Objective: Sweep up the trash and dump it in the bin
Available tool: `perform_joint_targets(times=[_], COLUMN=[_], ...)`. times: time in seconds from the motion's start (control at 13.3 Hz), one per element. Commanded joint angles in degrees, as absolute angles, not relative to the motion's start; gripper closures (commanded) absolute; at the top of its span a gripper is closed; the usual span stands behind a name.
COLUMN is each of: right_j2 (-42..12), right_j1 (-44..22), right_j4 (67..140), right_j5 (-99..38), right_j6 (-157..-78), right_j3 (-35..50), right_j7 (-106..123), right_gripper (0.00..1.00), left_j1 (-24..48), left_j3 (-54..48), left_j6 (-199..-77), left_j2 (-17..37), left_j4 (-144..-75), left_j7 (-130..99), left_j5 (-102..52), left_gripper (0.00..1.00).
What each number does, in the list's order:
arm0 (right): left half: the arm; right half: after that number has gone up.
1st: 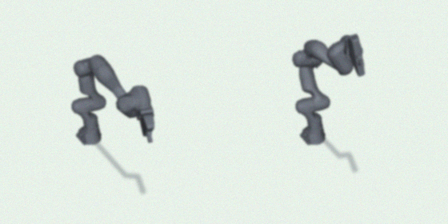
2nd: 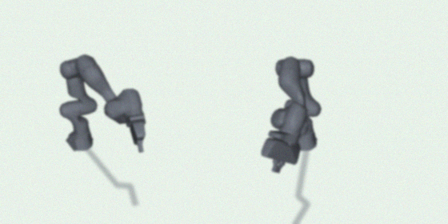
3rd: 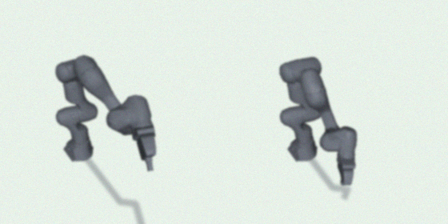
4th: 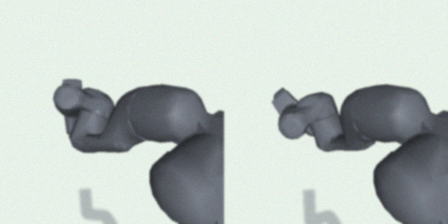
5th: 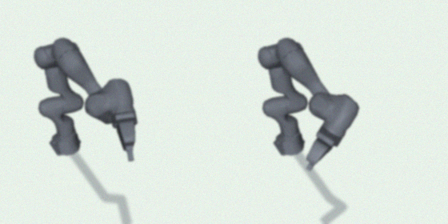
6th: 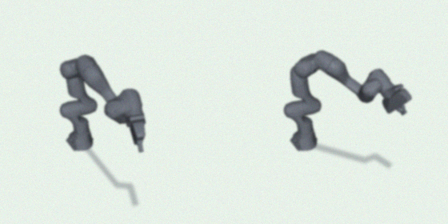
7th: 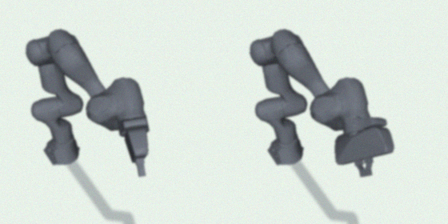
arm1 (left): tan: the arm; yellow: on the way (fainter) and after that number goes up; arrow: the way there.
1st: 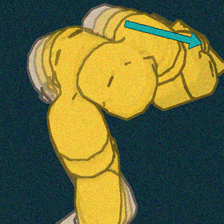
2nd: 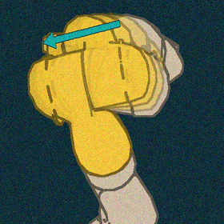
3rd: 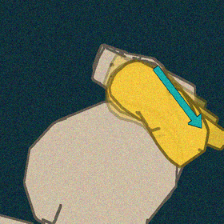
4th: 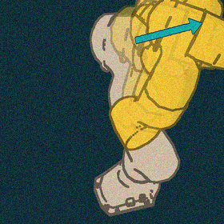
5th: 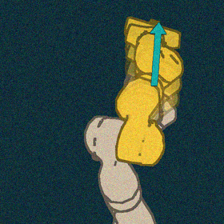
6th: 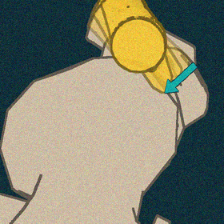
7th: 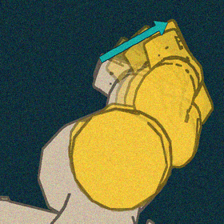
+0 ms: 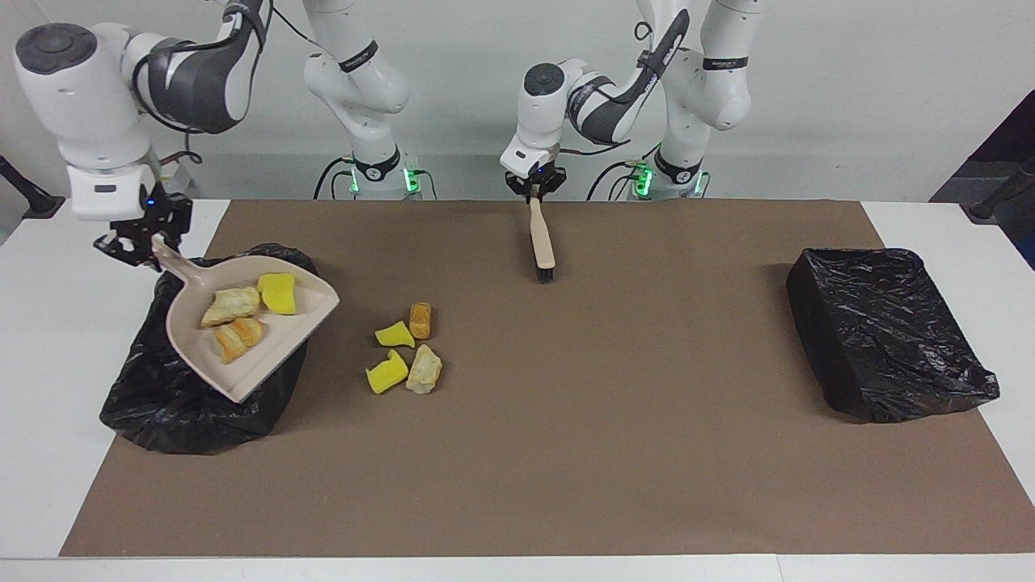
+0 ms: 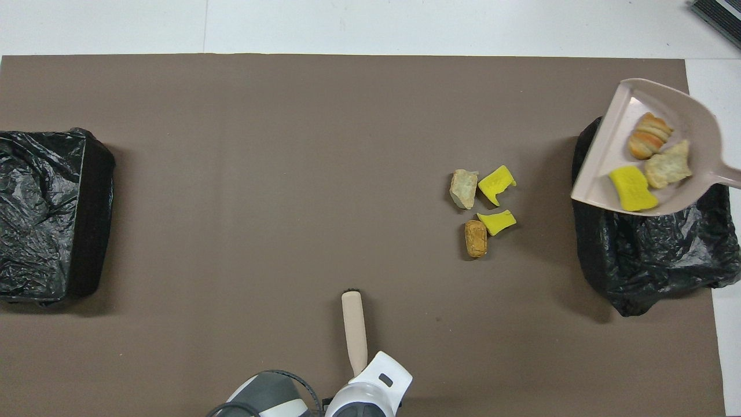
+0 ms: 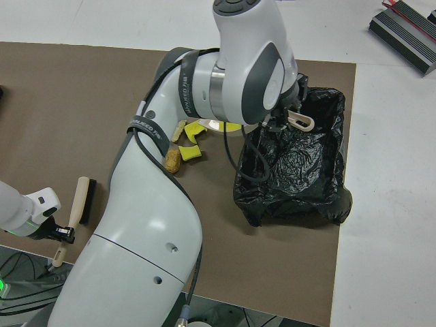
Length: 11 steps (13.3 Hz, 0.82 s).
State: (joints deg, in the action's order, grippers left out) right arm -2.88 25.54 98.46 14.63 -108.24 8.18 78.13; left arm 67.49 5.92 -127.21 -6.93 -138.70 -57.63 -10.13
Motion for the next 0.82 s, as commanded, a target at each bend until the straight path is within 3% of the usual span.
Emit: perform_joint_targets(times=[0.0,0.07,0.15,0.22,0.38,0.6,0.75], right_j2=[-5.2,-5.5,-5.5,-5.5,-5.5,-5.5,-5.3], right_j1=[30.0,30.1,29.9,29.4,28.1,26.1,26.5], right_j4=[97.4,97.4,97.7,98.1,98.8,99.8,101.4], right_j5=[18.5,21.9,26.6,30.5,36.4,43.4,44.0], right_j6=[-112.0,-113.5,-113.6,-113.7,-115.6,-117.7,-122.0], right_j3=[9.1,9.1,9.2,9.2,9.3,9.3,9.3], right_j7=[86.1,87.1,88.1,90.0,94.9,99.7,106.1], right_gripper=[1.00,1.00,1.00,1.00,1.00,1.00,1.00], left_j1=[67.9,67.8,67.8,67.0,65.3,57.2,49.9], left_j3=[6.8,6.9,6.9,6.9,7.1,7.1,7.1], left_j6=[-128.6,-128.6,-128.5,-128.4,-127.6,-126.4,-121.6], left_j2=[-9.1,-9.1,-9.1,-8.9,-7.7,-5.2,-3.4], left_j4=[-141.2,-141.2,-141.2,-141.1,-140.0,-132.7,-124.1], left_j7=[-56.9,-56.7,-56.4,-56.4,-53.7,-43.6,-35.2], left_j5=[-10.6,-10.6,-10.6,-10.6,-10.6,-9.0,-5.8], left_gripper=[1.00,1.00,0.82,0.42,0.00,0.00,0.00])
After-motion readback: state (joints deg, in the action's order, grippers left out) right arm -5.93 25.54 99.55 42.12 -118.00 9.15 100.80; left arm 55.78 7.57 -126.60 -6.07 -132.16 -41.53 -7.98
